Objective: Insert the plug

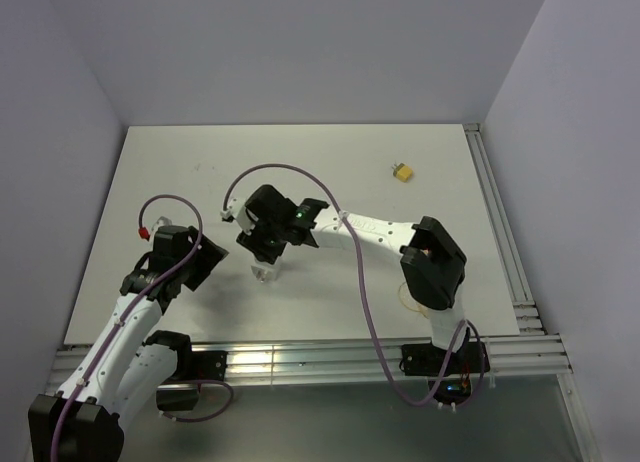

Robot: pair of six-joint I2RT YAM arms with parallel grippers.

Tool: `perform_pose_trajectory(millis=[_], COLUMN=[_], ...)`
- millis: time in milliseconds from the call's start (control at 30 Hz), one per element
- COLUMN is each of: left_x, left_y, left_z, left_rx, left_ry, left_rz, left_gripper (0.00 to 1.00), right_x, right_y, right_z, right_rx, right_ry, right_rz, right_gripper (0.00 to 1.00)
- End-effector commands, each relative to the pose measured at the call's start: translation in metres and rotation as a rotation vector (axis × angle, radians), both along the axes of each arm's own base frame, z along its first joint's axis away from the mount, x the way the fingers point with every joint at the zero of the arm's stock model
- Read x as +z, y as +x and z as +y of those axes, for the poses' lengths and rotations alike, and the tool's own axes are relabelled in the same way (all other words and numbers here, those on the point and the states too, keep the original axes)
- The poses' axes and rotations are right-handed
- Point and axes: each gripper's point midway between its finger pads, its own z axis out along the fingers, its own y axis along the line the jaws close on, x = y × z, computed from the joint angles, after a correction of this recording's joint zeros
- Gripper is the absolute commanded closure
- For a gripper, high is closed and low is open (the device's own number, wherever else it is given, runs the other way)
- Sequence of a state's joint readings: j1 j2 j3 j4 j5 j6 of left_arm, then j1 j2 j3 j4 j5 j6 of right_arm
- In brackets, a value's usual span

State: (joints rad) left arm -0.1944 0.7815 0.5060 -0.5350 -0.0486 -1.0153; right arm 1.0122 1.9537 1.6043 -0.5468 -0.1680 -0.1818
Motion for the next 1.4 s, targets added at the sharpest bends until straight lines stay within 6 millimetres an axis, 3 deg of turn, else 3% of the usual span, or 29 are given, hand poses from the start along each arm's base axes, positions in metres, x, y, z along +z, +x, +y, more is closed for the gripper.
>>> perform_pose_trajectory(millis=[0,33,67,100,133,167,200,233,300,333,367,400,433,467,567,600,667,800,833,900,933,1100,1167,1367], left_x=[0.016,0.015,0.016,0.016,0.017,0.017,0.016,0.016,0.016,0.016,0.015,0.016,0.016,0.016,0.017,0.017,0.018,0.019,0.019,0.019,0.019,0.018,0.016,0.014], left_y=[0.009,0.009,0.010,0.010,0.010,0.011,0.011,0.011,0.012,0.012,0.013,0.013,0.013,0.014,0.015,0.015,0.016,0.016,0.016,0.015,0.015,0.015,0.015,0.015], left_z=[-0.005,-0.005,-0.005,-0.005,-0.005,-0.005,-0.006,-0.007,-0.009,-0.009,-0.009,-0.013,-0.014,-0.015,-0.016,-0.016,-0.016,-0.016,-0.016,-0.017,-0.017,-0.018,-0.019,-0.020], left_rx=[-0.023,-0.023,-0.024,-0.024,-0.024,-0.029,-0.032,-0.034,-0.048,-0.049,-0.053,-0.068,-0.074,-0.080,-0.091,-0.093,-0.095,-0.099,-0.100,-0.103,-0.106,-0.117,-0.123,-0.133], left_ry=[-0.014,-0.012,-0.011,-0.012,-0.012,-0.012,-0.014,-0.016,-0.025,-0.024,-0.021,-0.035,-0.041,-0.037,-0.039,-0.037,-0.031,-0.033,-0.034,-0.035,-0.034,-0.034,-0.039,-0.036], left_rz=[-0.060,-0.062,-0.065,-0.066,-0.068,-0.071,-0.072,-0.073,-0.081,-0.082,-0.083,-0.090,-0.092,-0.096,-0.102,-0.101,-0.105,-0.111,-0.110,-0.112,-0.112,-0.117,-0.115,-0.109], left_gripper=[0.25,0.25,0.25,0.25,0.25,0.25,0.25,0.25,0.25,0.25,0.25,0.25,0.25,0.25,0.25,0.25,0.25,0.24,0.24,0.24,0.24,0.24,0.24,0.24], right_x=[0.010,0.022,0.023,0.006,0.021,0.020,0.004,0.018,0.011,0.020,0.005,0.019,0.018,0.002,0.009,-0.007,-0.001,-0.024,-0.019,-0.037,-0.036,-0.065,-0.064,-0.065], right_y=[-0.004,-0.002,-0.003,-0.008,-0.006,-0.007,-0.012,-0.008,-0.017,-0.016,-0.022,-0.021,-0.020,-0.027,-0.028,-0.038,-0.032,-0.040,-0.046,-0.053,-0.067,-0.085,-0.090,-0.093], right_z=[-0.004,0.000,-0.001,-0.012,-0.008,-0.012,-0.024,-0.023,-0.038,-0.035,-0.047,-0.046,-0.051,-0.062,-0.067,-0.077,-0.083,-0.095,-0.091,-0.105,-0.096,-0.086,-0.086,-0.086], right_rx=[-0.032,-0.047,-0.056,-0.075,-0.082,-0.094,-0.118,-0.135,-0.151,-0.155,-0.171,-0.185,-0.209,-0.213,-0.271,-0.274,-0.357,-0.467,-0.478,-0.531,-0.506,-0.524,-0.544,-0.582], right_ry=[0.074,0.133,0.150,0.128,0.194,0.205,0.184,0.241,0.251,0.308,0.289,0.350,0.362,0.346,0.439,0.423,0.475,0.494,0.546,0.518,0.545,0.476,0.507,0.498], right_rz=[-0.036,-0.067,-0.079,-0.076,-0.117,-0.131,-0.127,-0.169,-0.185,-0.215,-0.219,-0.253,-0.275,-0.274,-0.349,-0.353,-0.422,-0.430,-0.441,-0.487,-0.485,-0.509,-0.503,-0.496], right_gripper=[0.86,0.90,0.91,0.95,0.96,0.97,0.97,0.97,0.97,0.97,0.96,0.96,0.97,0.97,0.96,0.96,0.95,0.94,0.94,0.94,0.94,0.93,0.93,0.69])
